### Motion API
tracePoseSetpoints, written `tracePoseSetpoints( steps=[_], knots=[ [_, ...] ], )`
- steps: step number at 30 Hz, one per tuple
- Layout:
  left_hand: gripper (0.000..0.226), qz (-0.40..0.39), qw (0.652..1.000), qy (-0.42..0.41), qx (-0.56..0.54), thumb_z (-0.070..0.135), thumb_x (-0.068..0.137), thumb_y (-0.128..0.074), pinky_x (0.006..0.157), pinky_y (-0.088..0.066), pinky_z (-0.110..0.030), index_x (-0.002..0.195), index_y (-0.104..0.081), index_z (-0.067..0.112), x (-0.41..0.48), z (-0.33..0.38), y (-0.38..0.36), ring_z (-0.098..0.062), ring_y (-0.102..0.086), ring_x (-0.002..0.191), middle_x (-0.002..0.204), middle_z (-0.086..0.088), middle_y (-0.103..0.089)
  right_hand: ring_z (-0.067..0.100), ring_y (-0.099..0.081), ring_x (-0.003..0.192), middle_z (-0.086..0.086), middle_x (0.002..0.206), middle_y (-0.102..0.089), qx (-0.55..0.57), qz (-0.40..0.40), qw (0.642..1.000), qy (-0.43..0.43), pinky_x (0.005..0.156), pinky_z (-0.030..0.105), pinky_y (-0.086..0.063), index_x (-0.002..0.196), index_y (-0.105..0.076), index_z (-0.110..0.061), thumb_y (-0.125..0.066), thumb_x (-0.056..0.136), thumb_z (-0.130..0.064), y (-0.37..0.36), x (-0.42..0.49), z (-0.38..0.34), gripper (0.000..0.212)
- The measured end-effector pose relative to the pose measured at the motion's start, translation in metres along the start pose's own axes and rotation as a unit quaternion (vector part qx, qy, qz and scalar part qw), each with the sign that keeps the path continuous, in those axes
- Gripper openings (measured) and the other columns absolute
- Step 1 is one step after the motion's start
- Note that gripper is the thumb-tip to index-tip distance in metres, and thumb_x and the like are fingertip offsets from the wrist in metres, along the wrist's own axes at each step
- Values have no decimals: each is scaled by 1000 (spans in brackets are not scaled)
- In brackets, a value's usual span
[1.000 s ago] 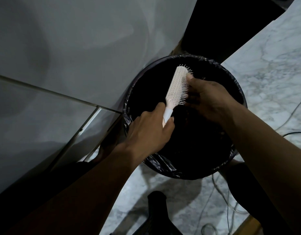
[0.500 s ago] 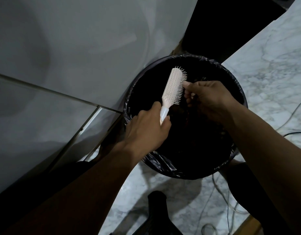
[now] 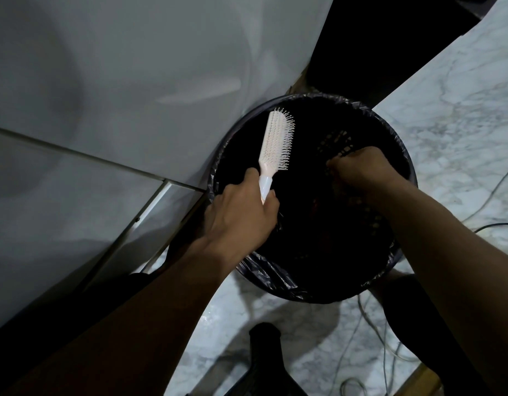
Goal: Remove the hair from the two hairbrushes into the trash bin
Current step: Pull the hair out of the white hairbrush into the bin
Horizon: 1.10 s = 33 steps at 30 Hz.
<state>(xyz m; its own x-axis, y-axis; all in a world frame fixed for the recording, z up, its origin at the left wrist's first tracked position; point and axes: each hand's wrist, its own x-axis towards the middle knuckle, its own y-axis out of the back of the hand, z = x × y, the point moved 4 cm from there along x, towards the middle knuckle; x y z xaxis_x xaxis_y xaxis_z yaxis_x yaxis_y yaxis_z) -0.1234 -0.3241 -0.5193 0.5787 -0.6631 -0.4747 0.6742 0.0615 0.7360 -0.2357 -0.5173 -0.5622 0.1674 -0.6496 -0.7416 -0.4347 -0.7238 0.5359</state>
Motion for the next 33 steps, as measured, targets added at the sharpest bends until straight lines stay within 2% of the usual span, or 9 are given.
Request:
tracePoseSetpoints(
  steps=[2, 4, 8, 12, 16, 20, 23, 27, 33],
  knots=[
    [24, -6, 1000, -15, -7, 44, 99, -48, 64, -50, -43, 97, -36, 23, -1, 1, -1, -35, -60, 73, 88, -8, -63, 33, -63, 66, 19, 83, -68, -70, -40, 997, 6, 59, 37, -55, 97, -71, -1, -73, 83, -28, -7, -1, 2, 31],
    [24, -11, 999, -29, -8, 44, 99, -48, 58, -43, -38, 94, -34, 24, -1, 2, -3, -31, -57, 67, 83, -4, -60, 29, -65, 77, 12, 88, -69, -56, -43, 997, 41, 72, 39, -56, 104, -70, -7, -76, 83, -30, -13, -3, -2, 32],
    [24, -15, 998, -56, -15, 44, 99, -49, 56, -40, -36, 92, -35, 25, 0, 3, -6, -28, -57, 64, 79, 0, -59, 15, -59, 75, 1, 87, -66, 199, -85, 973, 78, 67, 30, -48, 105, -71, -13, -71, 90, -37, -16, -13, -18, 28],
    [25, -17, 997, -74, -11, 44, 98, -50, 55, -34, -35, 90, -35, 25, -1, 4, -10, -28, -54, 62, 73, 3, -53, 13, -63, 70, 0, 81, -71, 279, -145, 945, 93, 70, 32, -51, 95, -73, -10, -72, 90, -35, -24, -17, -22, 26],
    [25, -25, 996, -80, -19, 45, 98, -49, 56, -35, -35, 90, -35, 27, -2, 5, -14, -26, -54, 63, 71, 6, -50, 10, -59, 53, 2, 67, -69, 332, -131, 929, 98, 64, 32, -49, 81, -71, -6, -76, 88, -26, -26, -17, -22, 21],
    [25, -28, 996, -80, -17, 45, 98, -50, 57, -35, -35, 91, -34, 26, -2, 5, -15, -26, -53, 64, 74, 4, -51, 17, -56, 54, 11, 66, -65, 288, -55, 949, 115, 57, 29, -50, 70, -67, -6, -75, 88, -21, -22, -17, -21, 25],
    [25, -32, 996, -82, -23, 45, 98, -49, 57, -41, -37, 91, -35, 25, -1, 4, -15, -30, -58, 67, 76, 0, -55, 14, -53, 50, 8, 61, -61, 265, -20, 955, 129, 51, 25, -50, 68, -65, -7, -74, 89, -21, -22, -17, -22, 27],
    [25, -23, 997, -65, -22, 45, 98, -48, 58, -41, -38, 91, -35, 25, 1, 3, -13, -32, -58, 70, 79, -2, -56, 12, -57, 49, 7, 61, -64, 282, -19, 951, 123, 54, 28, -51, 68, -64, -9, -69, 94, -22, -23, -17, -23, 30],
    [24, -12, 998, -25, -48, 43, 98, -49, 63, -51, -42, 91, -39, 22, 4, -4, -11, -30, -62, 72, 85, -6, -63, 16, -62, 52, 0, 51, -58, 293, -10, 954, 59, 51, 27, -51, 73, -58, -13, -54, 101, -24, -16, -14, -19, 30]
  ],
)
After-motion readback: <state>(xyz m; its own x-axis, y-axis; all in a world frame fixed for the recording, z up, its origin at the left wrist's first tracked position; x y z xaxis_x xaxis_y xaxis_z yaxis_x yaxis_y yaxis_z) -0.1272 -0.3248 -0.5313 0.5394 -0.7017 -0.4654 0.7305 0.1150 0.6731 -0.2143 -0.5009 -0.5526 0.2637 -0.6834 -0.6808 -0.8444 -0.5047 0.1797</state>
